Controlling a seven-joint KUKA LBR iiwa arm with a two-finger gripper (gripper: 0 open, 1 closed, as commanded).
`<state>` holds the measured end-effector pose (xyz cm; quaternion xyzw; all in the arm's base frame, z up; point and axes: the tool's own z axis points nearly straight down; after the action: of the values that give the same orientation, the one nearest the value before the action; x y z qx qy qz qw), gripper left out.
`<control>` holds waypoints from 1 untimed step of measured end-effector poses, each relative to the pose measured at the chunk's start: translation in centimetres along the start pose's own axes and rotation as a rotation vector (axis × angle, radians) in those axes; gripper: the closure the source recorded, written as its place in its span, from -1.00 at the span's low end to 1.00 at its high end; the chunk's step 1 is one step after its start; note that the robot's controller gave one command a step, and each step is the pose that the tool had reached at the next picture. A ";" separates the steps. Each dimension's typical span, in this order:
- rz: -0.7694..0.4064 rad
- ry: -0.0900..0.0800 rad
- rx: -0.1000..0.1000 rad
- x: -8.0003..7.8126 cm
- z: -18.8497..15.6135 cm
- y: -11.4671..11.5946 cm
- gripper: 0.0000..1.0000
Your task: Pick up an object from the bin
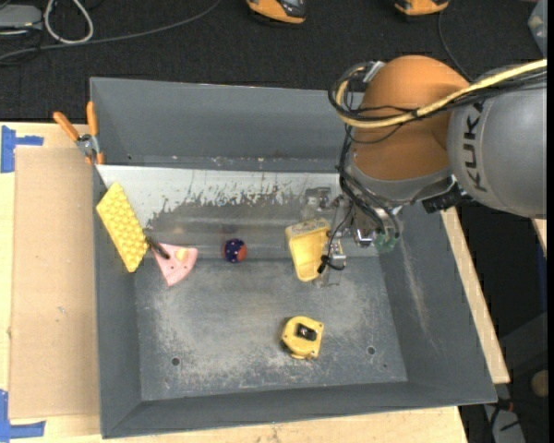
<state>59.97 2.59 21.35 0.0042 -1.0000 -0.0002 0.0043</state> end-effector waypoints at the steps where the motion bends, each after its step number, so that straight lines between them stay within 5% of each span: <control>1: 0.001 -0.007 0.000 -0.1 -0.5 0.0 -1.00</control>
Offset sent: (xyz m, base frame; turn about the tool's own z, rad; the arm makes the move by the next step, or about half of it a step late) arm -0.0790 -0.0338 -0.1435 0.0440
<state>60.08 2.57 21.84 0.0037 -1.0000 -0.0004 0.0006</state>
